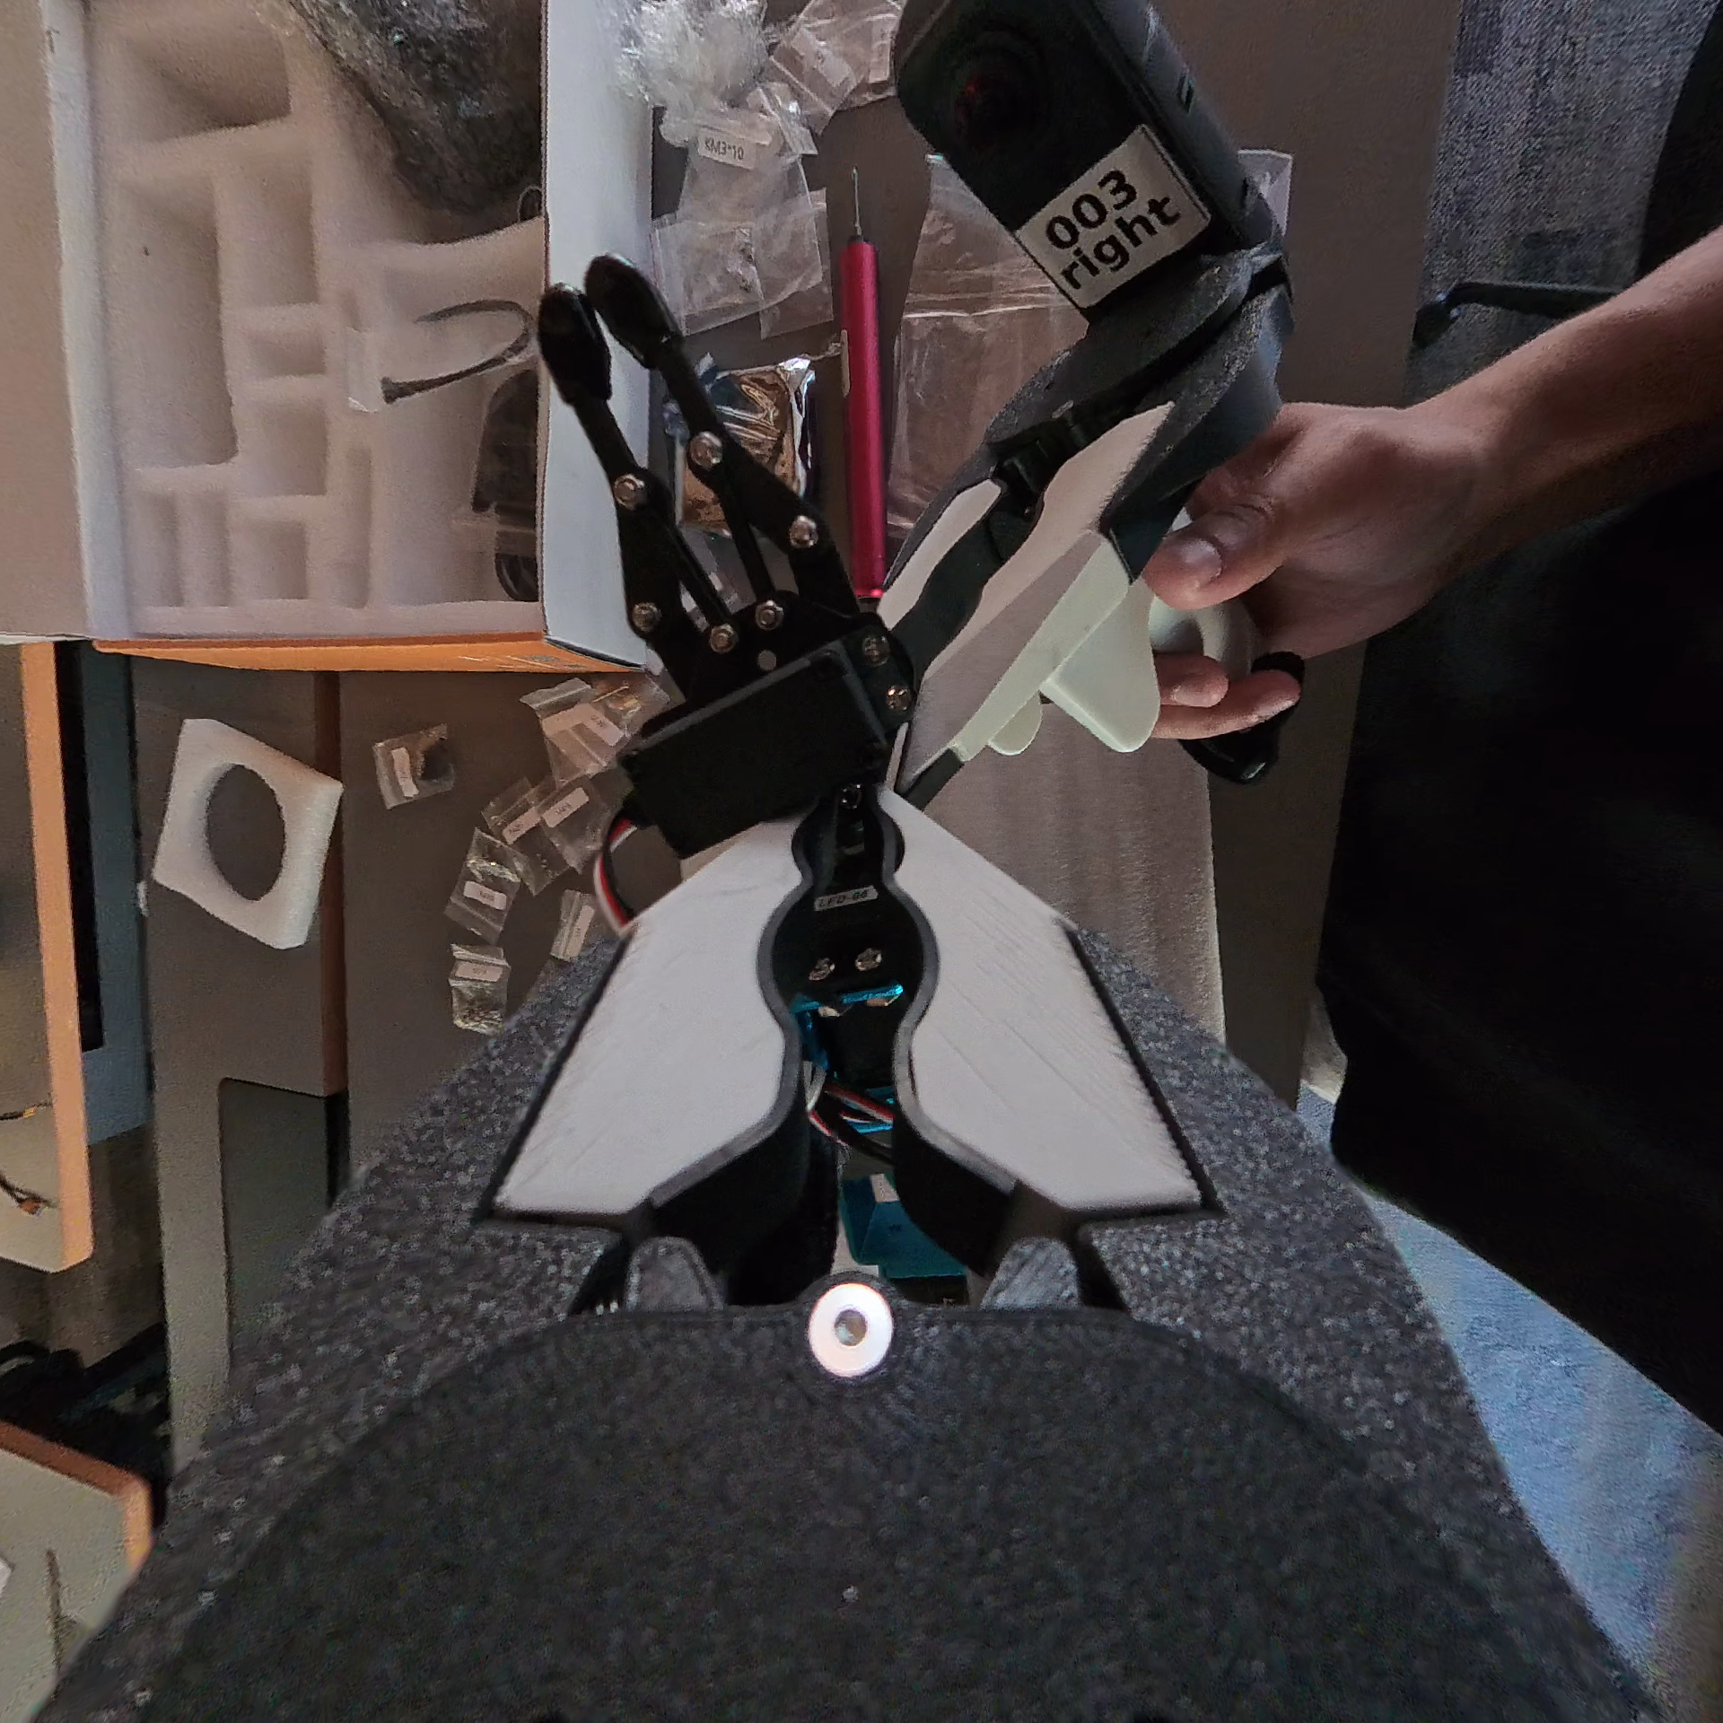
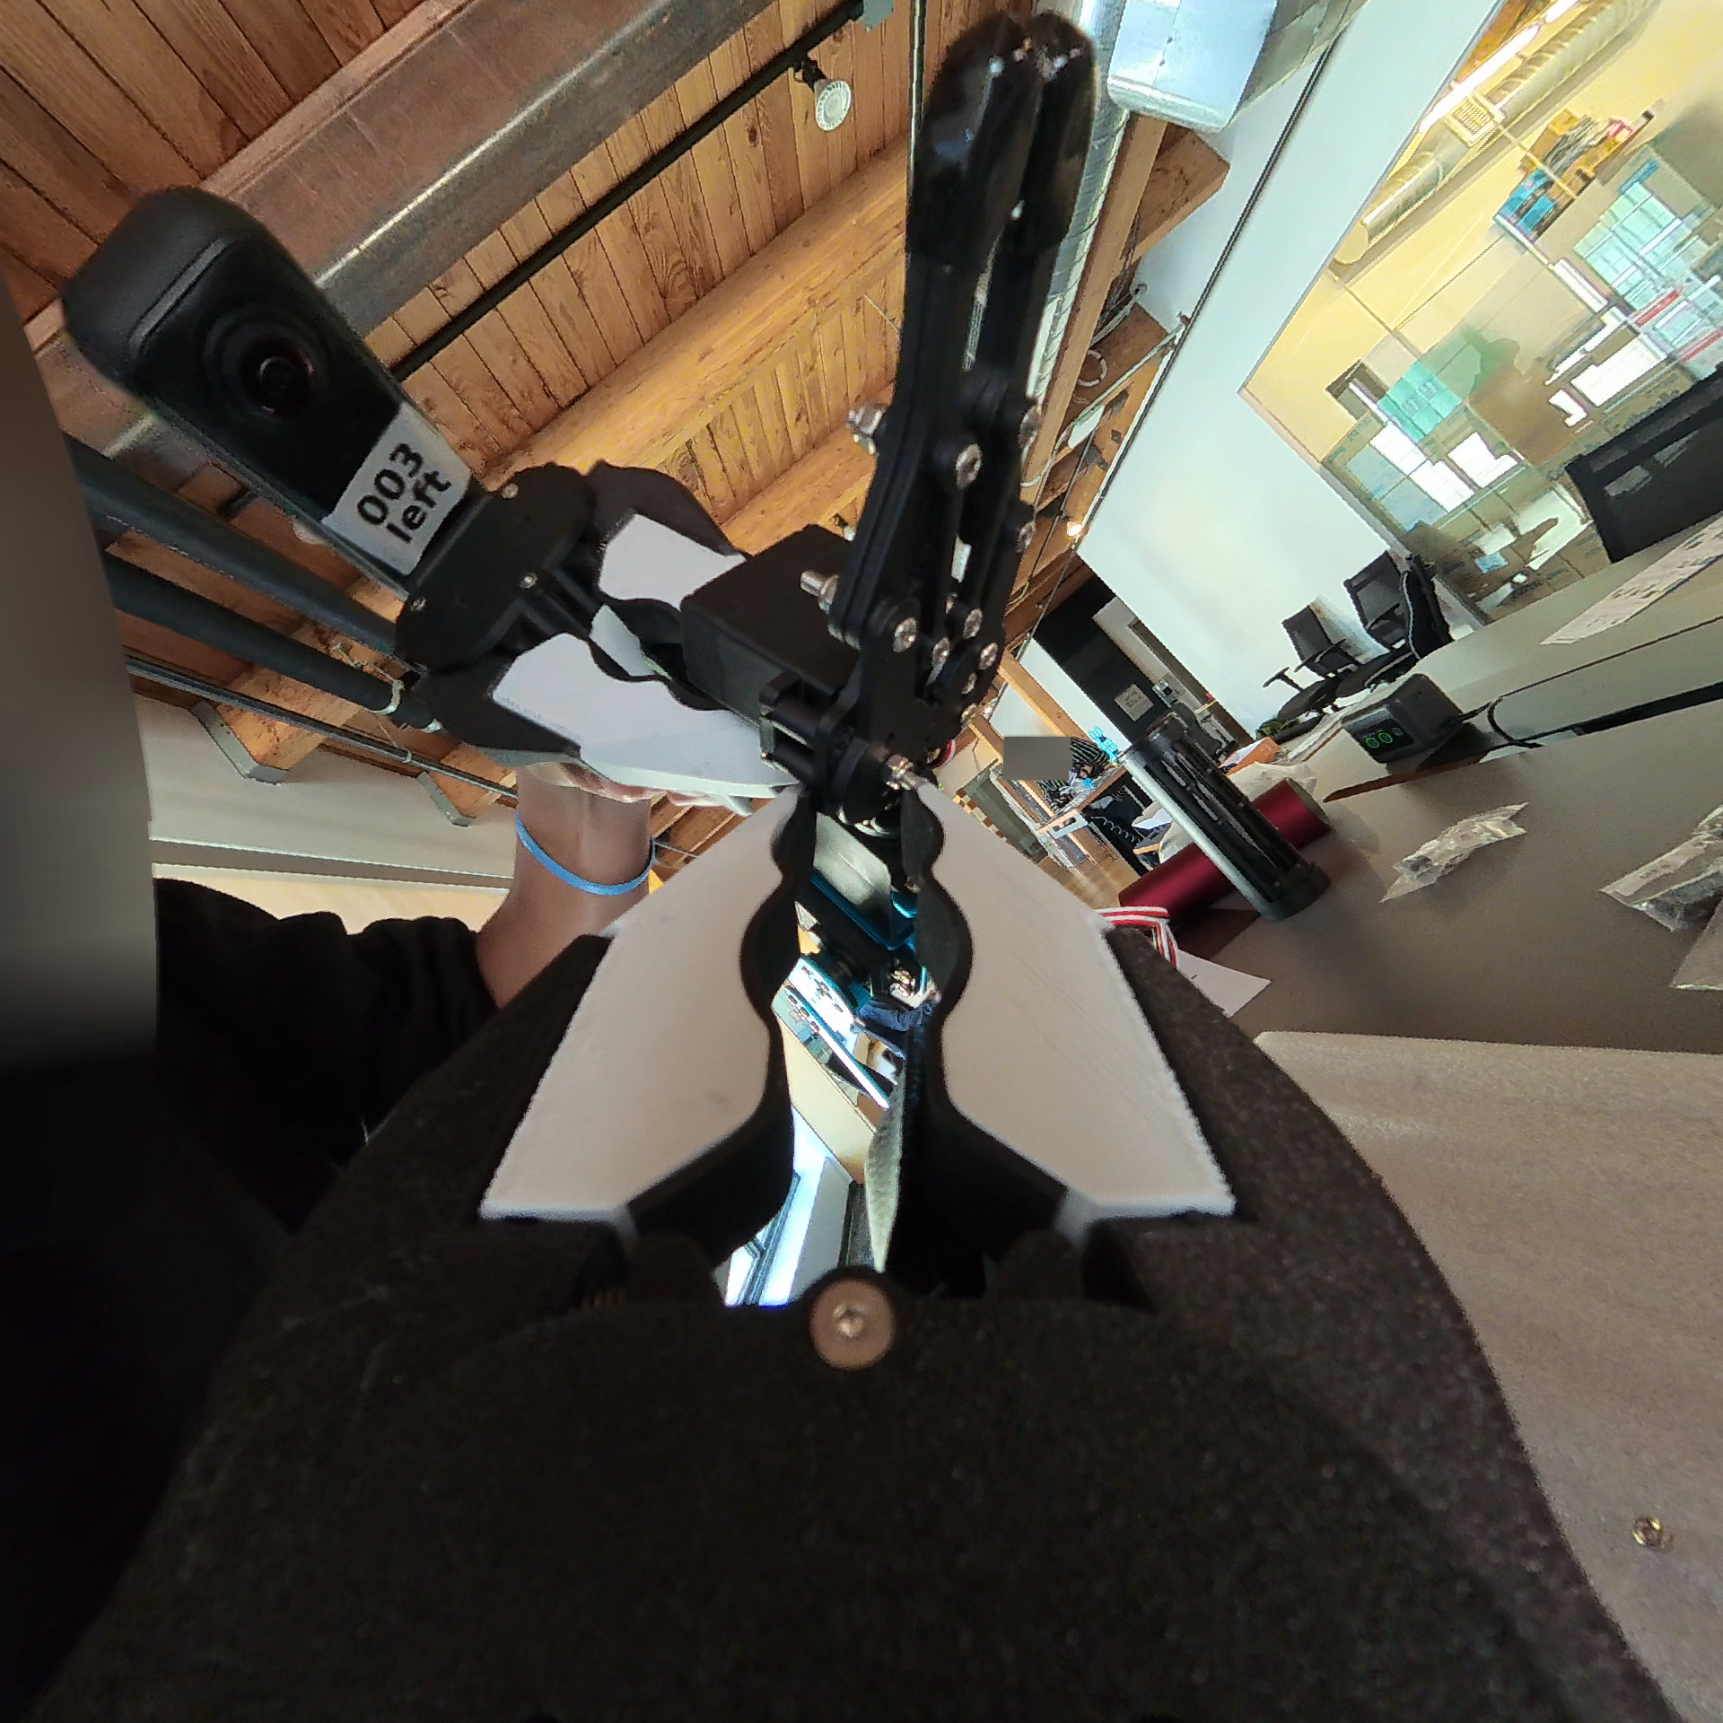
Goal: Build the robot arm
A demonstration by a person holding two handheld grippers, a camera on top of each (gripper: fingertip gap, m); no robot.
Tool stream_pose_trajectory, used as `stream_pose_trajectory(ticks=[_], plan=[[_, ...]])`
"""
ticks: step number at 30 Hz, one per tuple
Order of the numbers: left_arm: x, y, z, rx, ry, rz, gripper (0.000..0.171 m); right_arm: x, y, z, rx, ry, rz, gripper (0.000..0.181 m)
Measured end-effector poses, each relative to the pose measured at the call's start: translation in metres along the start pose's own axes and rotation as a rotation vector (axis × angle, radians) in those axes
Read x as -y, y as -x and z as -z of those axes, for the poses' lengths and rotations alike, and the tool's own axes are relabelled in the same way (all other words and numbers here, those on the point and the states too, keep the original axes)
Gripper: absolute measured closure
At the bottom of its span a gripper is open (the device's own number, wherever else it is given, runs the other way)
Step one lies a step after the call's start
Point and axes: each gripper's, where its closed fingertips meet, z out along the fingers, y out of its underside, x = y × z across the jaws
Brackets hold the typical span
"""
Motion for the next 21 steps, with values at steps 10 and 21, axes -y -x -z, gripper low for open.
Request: stream_pose_trajectory(ticks=[10,21], plan=[[0.0001,0.0005,-0.0012,-0.015,-0.012,0.045,0.166,0.0003,-0.0010,0.0003,0.000,-0.001,-0.007,0.164],[-0.0013,0.0006,0.0013,-0.018,-0.005,0.052,0.167,-0.0002,-0.0001,-0.0022,0.009,0.008,-0.001,0.164]])
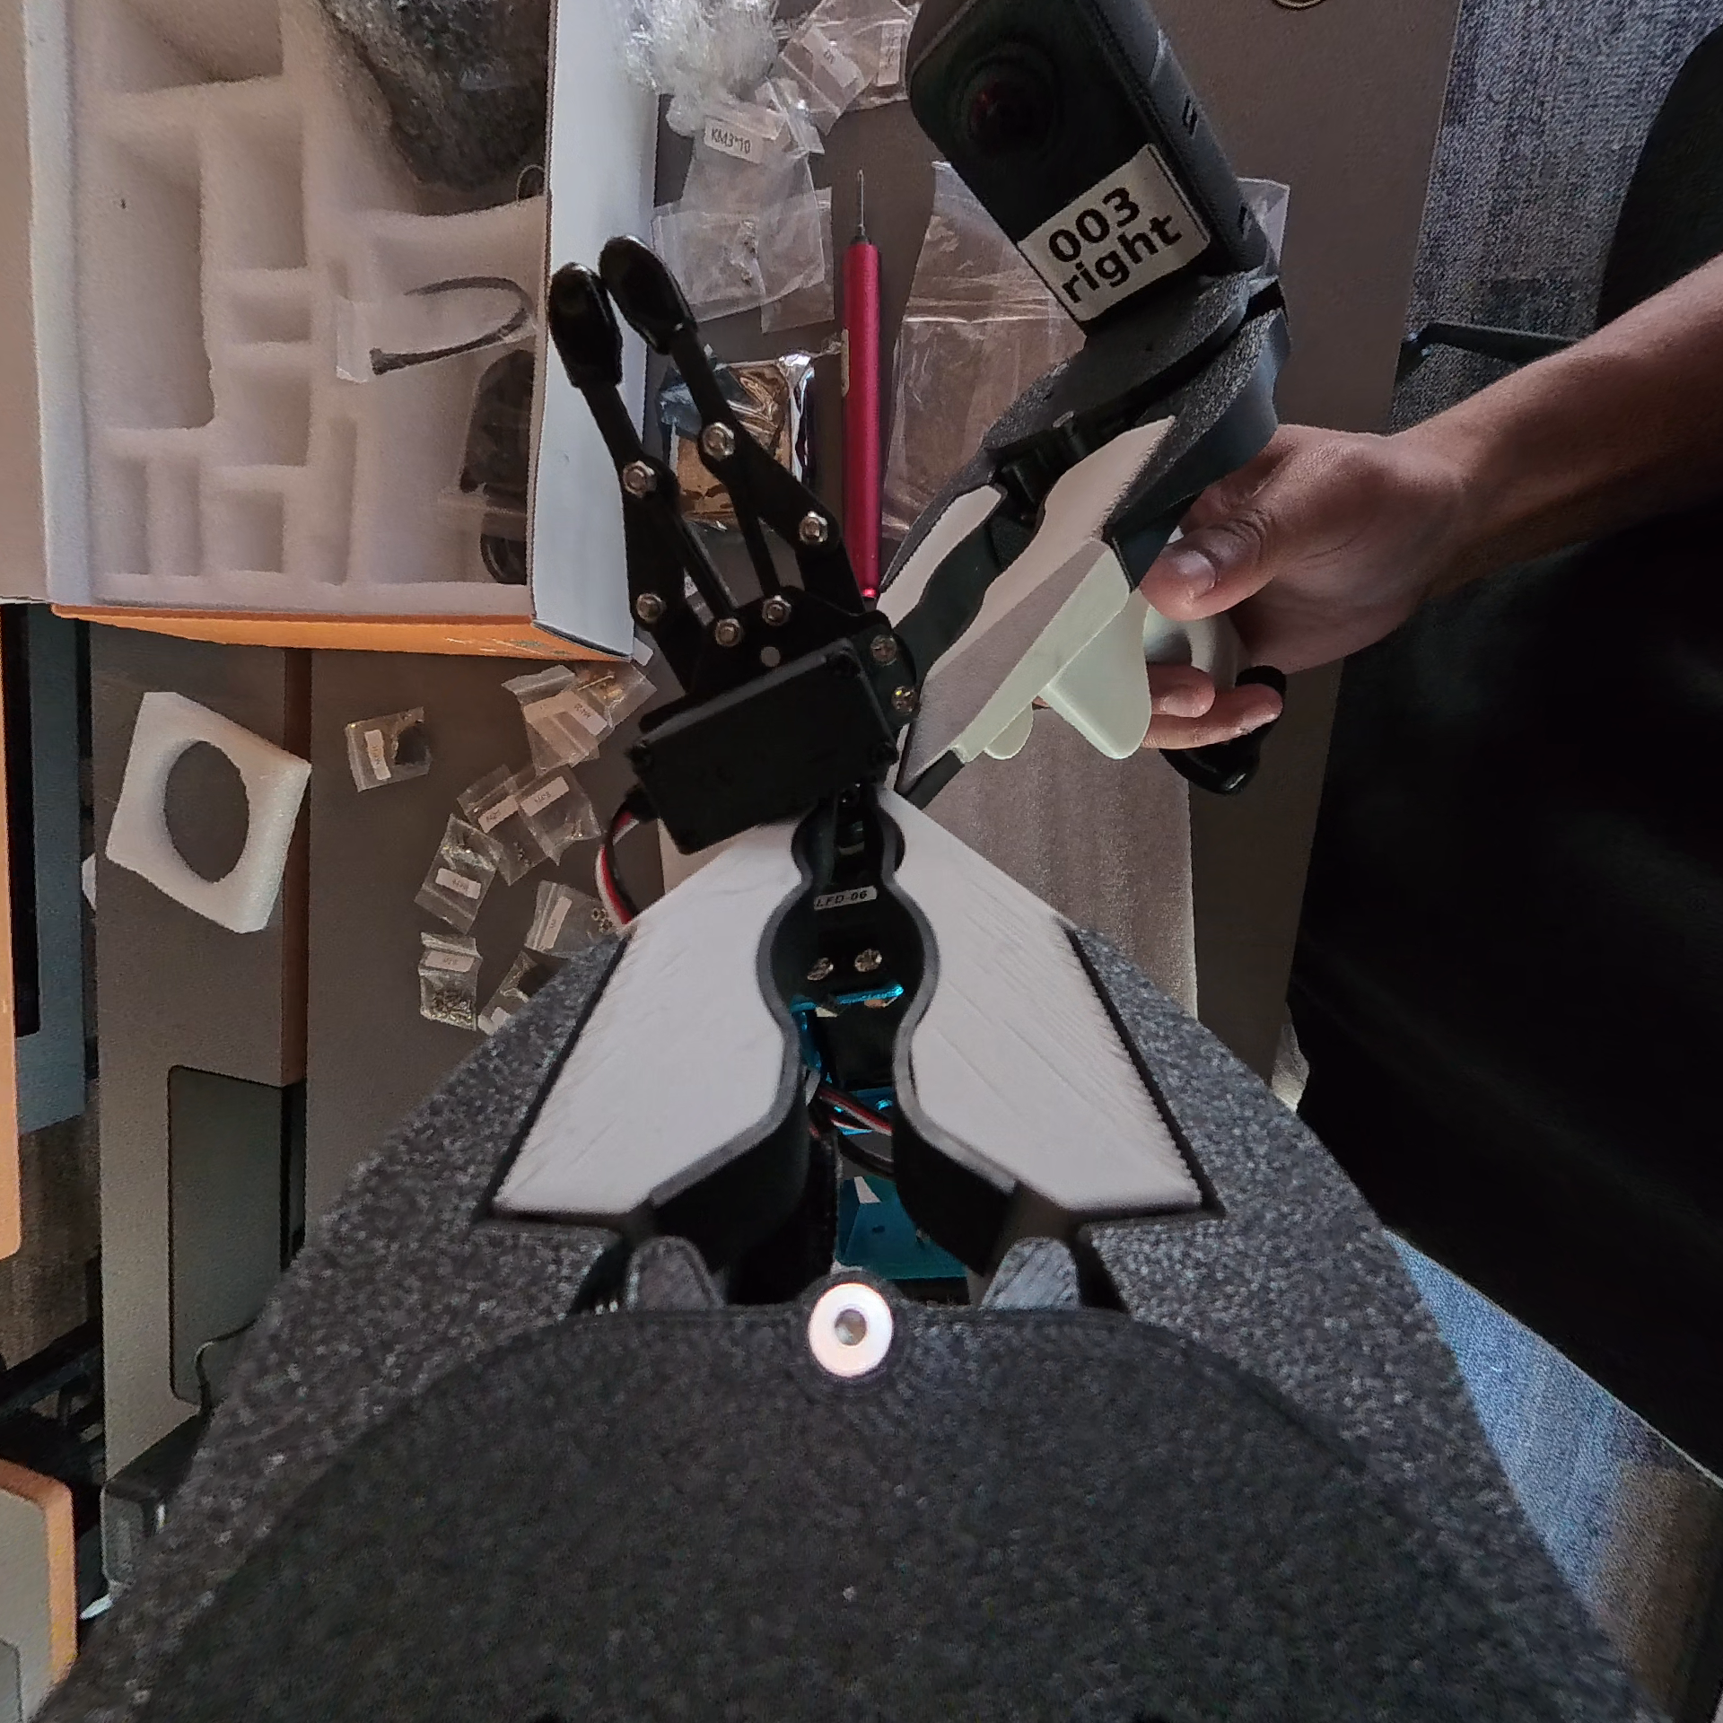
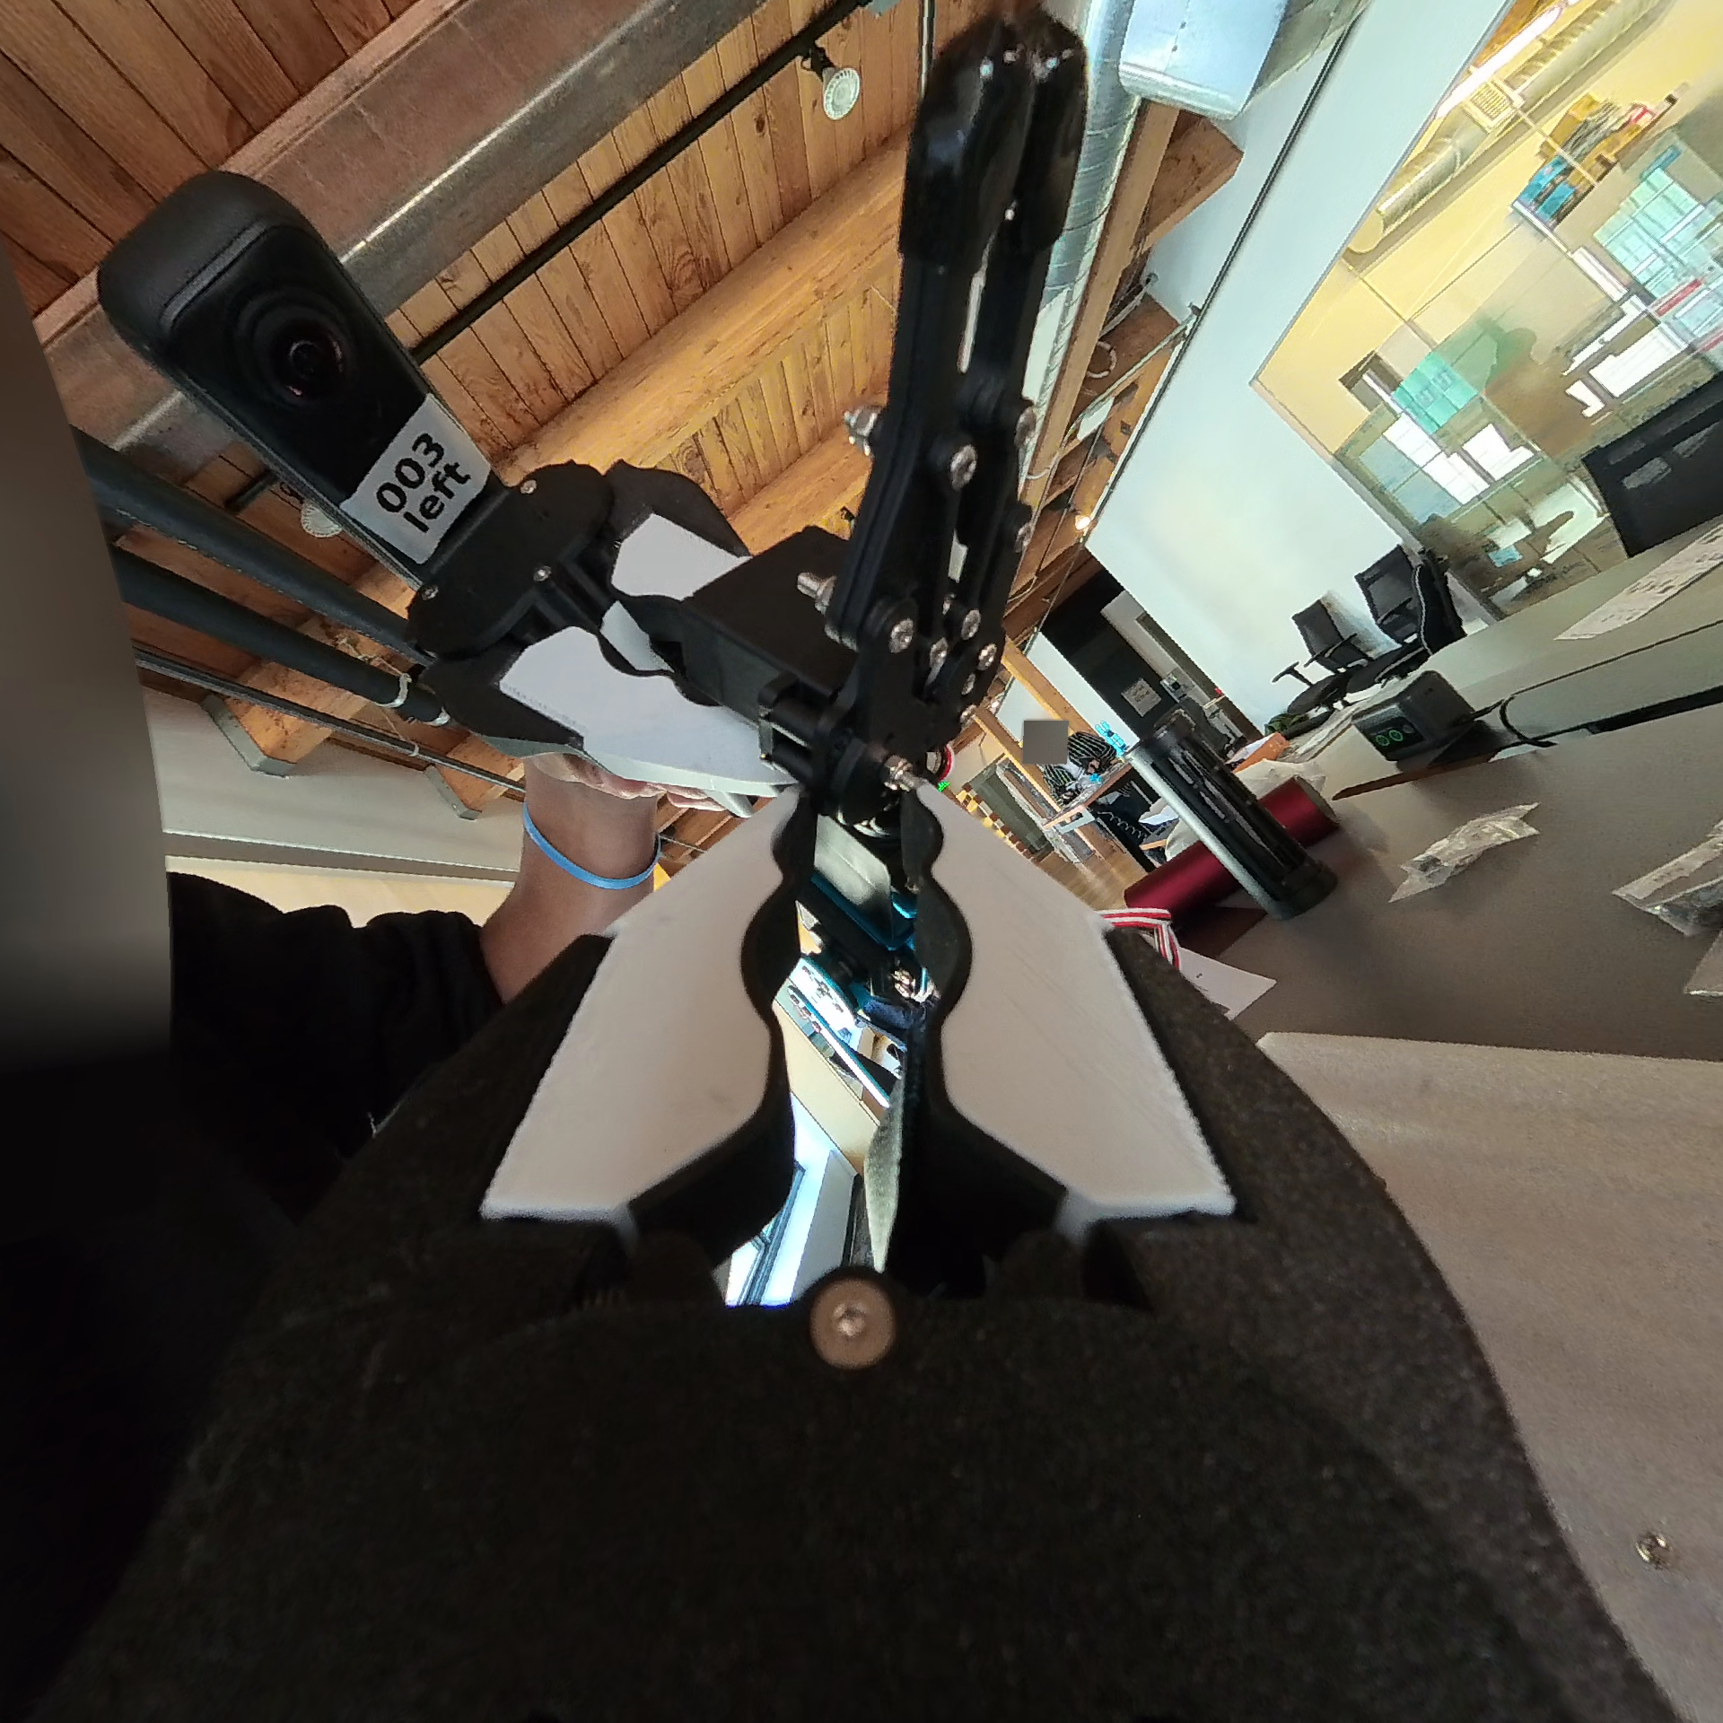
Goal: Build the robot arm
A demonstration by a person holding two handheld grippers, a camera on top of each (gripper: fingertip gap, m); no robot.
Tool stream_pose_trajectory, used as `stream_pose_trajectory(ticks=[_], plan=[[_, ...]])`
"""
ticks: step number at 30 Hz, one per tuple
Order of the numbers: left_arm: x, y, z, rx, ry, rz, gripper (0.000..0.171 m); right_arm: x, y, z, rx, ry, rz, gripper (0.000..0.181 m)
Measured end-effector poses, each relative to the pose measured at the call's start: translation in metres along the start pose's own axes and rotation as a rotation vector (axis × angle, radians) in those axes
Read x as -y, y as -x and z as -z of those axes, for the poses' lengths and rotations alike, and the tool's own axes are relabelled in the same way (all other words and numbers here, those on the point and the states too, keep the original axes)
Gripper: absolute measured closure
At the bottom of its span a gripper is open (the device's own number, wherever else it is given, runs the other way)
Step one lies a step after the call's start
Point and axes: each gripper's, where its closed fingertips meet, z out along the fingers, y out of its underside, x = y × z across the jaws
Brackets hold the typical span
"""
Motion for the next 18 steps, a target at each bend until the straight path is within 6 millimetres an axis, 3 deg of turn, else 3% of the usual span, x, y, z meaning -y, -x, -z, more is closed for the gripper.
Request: stream_pose_trajectory(ticks=[18], plan=[[0.0007,-0.0014,-0.0004,-0.014,-0.008,0.010,0.166,-0.0006,0.0009,0.0010,0.019,-0.002,0.005,0.163]])
